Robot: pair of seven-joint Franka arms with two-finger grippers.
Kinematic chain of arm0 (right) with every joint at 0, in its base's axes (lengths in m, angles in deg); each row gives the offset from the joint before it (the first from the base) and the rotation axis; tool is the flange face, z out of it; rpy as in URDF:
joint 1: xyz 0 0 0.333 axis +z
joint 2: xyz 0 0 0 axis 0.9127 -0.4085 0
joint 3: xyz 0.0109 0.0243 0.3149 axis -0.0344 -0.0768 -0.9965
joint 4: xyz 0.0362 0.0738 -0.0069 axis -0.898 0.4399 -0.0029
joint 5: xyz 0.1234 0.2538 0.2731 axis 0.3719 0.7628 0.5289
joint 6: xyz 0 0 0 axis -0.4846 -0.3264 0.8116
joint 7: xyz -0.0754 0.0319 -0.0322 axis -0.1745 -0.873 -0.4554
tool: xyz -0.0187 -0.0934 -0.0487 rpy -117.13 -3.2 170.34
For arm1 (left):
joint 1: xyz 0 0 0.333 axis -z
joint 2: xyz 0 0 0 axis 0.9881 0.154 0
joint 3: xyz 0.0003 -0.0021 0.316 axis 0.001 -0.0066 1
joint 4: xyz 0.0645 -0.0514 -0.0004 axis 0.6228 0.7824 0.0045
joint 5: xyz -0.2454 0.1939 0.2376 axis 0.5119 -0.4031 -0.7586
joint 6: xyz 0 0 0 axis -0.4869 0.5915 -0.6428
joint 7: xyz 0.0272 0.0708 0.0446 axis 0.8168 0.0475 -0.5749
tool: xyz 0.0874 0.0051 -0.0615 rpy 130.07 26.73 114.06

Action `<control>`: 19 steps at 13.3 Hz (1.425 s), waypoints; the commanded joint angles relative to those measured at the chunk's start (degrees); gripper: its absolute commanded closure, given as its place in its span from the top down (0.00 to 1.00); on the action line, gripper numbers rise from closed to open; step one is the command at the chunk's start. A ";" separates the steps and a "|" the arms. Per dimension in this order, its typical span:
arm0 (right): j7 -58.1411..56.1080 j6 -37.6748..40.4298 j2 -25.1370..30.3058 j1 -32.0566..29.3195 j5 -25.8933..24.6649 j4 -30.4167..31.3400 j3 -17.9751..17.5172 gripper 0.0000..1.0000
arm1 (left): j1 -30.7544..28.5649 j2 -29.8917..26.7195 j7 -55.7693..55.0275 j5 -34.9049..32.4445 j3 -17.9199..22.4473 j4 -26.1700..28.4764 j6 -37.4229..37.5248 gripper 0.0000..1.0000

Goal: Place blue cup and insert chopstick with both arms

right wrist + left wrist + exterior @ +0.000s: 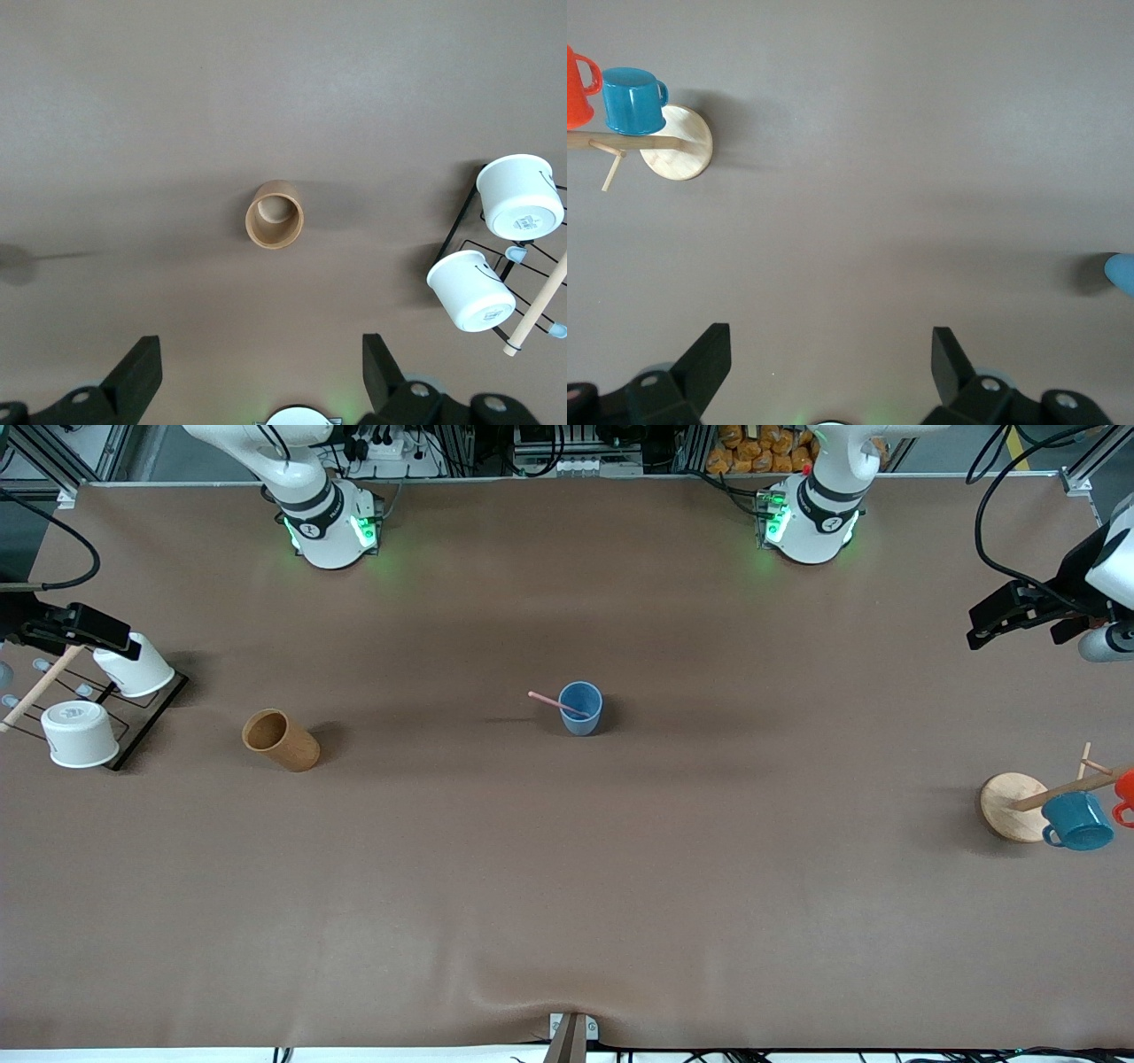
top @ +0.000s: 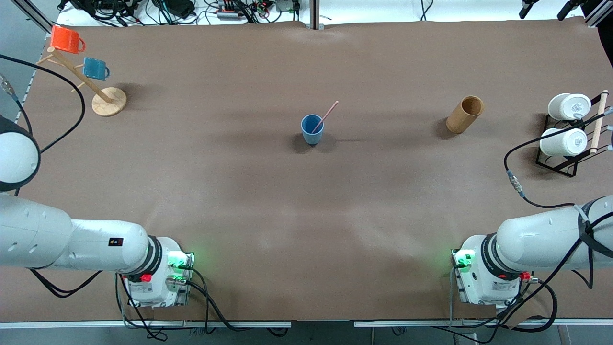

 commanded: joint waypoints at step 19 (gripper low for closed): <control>1.02 0.64 -0.20 0.96 -1.47 -1.16 -0.17 1.00 | 0.25 -0.38 0.58 0.12 -0.05 -2.61 2.74 1.00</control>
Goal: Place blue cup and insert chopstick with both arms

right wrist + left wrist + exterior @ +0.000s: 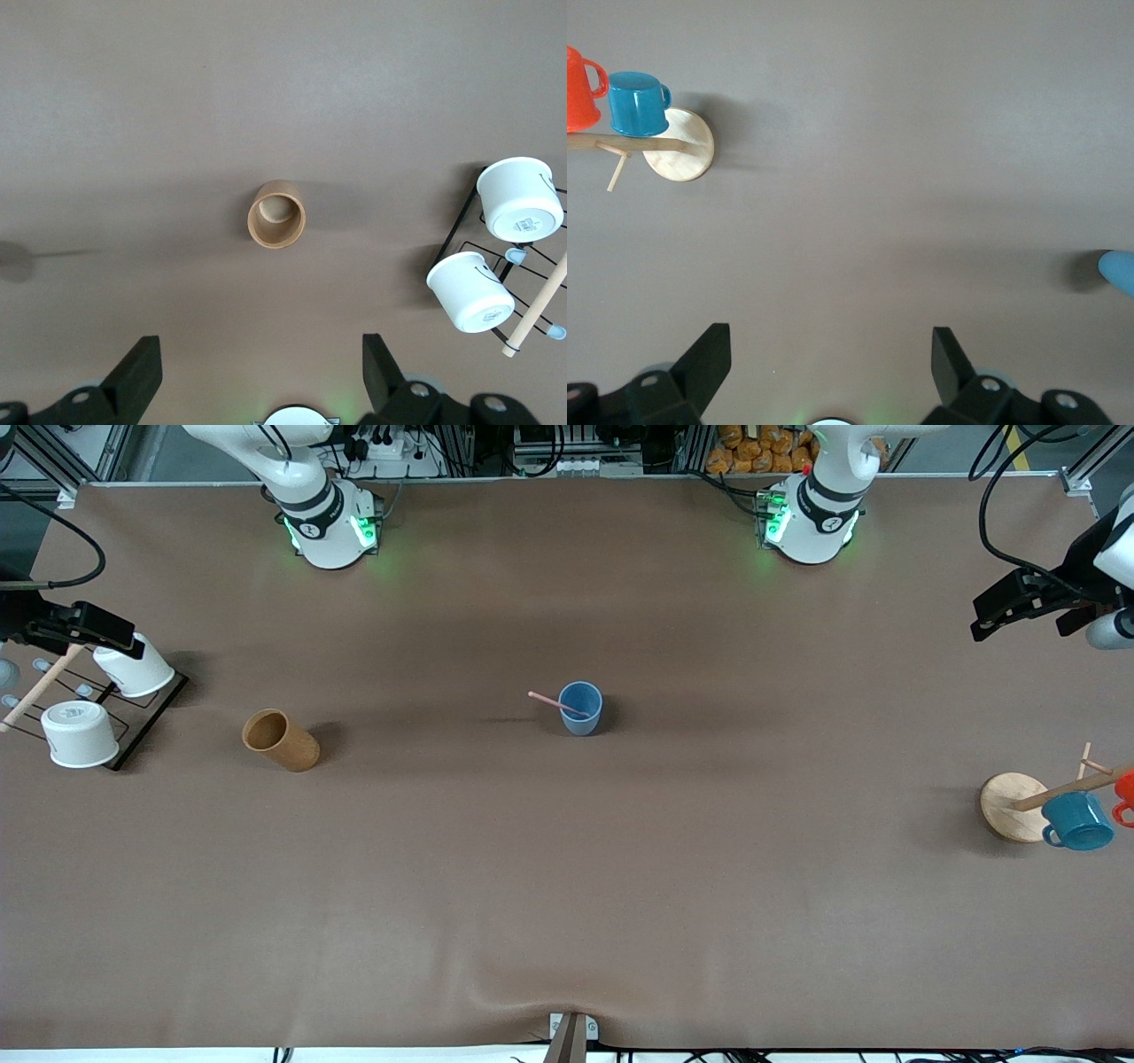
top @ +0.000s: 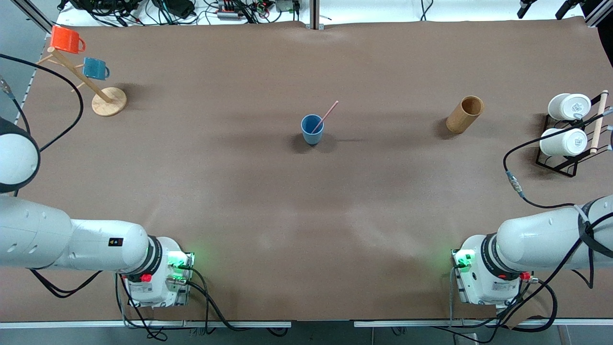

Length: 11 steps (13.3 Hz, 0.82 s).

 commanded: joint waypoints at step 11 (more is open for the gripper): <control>0.98 0.49 -0.20 0.57 -1.06 -0.88 0.24 1.00 | -0.07 -0.36 -0.22 0.73 0.19 -0.91 2.90 1.00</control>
